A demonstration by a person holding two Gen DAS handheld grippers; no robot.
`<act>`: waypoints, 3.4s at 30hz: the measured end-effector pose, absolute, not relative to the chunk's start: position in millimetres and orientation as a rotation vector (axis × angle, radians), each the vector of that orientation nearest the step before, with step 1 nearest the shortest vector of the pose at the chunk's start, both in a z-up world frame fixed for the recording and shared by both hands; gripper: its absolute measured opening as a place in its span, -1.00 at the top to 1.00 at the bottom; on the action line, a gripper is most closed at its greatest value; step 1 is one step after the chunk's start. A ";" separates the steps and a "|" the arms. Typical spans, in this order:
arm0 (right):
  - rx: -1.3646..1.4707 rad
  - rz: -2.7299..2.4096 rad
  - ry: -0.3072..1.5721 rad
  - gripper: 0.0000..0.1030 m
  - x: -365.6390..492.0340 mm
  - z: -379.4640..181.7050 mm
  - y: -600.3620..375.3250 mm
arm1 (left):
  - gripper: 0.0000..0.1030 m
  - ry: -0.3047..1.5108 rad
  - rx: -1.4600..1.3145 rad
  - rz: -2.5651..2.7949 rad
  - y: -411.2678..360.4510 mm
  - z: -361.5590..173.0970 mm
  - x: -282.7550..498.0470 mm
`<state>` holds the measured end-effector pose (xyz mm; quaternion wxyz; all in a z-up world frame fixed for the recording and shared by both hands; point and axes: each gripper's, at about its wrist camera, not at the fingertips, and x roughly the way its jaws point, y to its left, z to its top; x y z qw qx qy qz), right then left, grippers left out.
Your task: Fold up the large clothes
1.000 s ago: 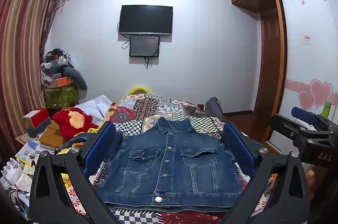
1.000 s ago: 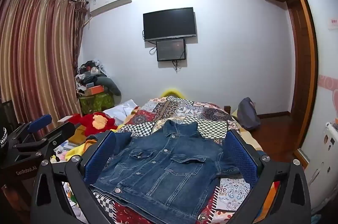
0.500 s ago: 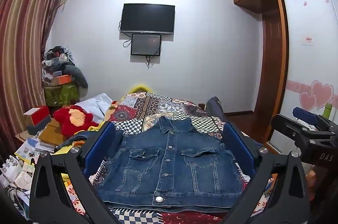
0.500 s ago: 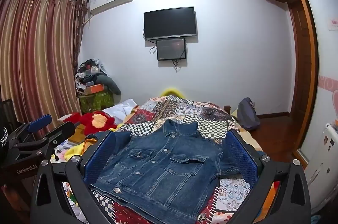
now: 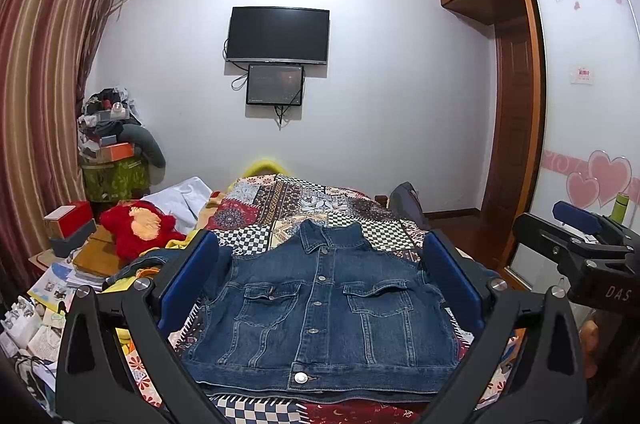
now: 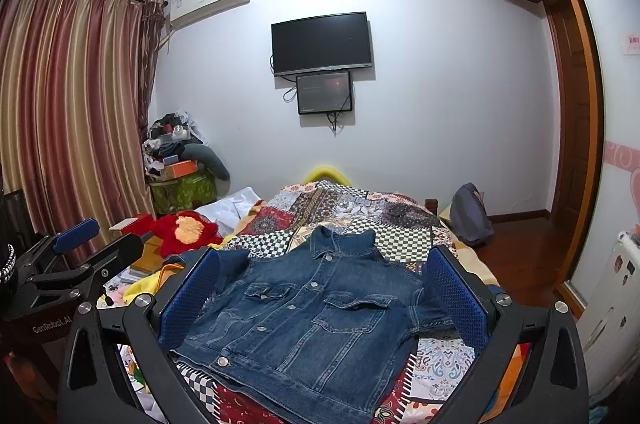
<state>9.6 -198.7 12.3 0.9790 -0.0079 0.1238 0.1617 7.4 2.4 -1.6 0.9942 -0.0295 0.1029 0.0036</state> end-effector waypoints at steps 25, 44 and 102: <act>-0.007 0.325 0.256 -1.00 10.9 9.2 -196.1 | -0.99 0.213 -0.051 0.003 -0.7 1.1 8.1; -0.003 0.321 0.267 -1.00 12.9 1.7 -195.9 | -0.99 0.234 -0.057 -0.002 1.0 -0.6 18.1; -0.161 0.469 1.110 -1.00 411.3 -206.3 -46.2 | -0.38 0.907 -0.675 0.222 336.1 -223.5 348.5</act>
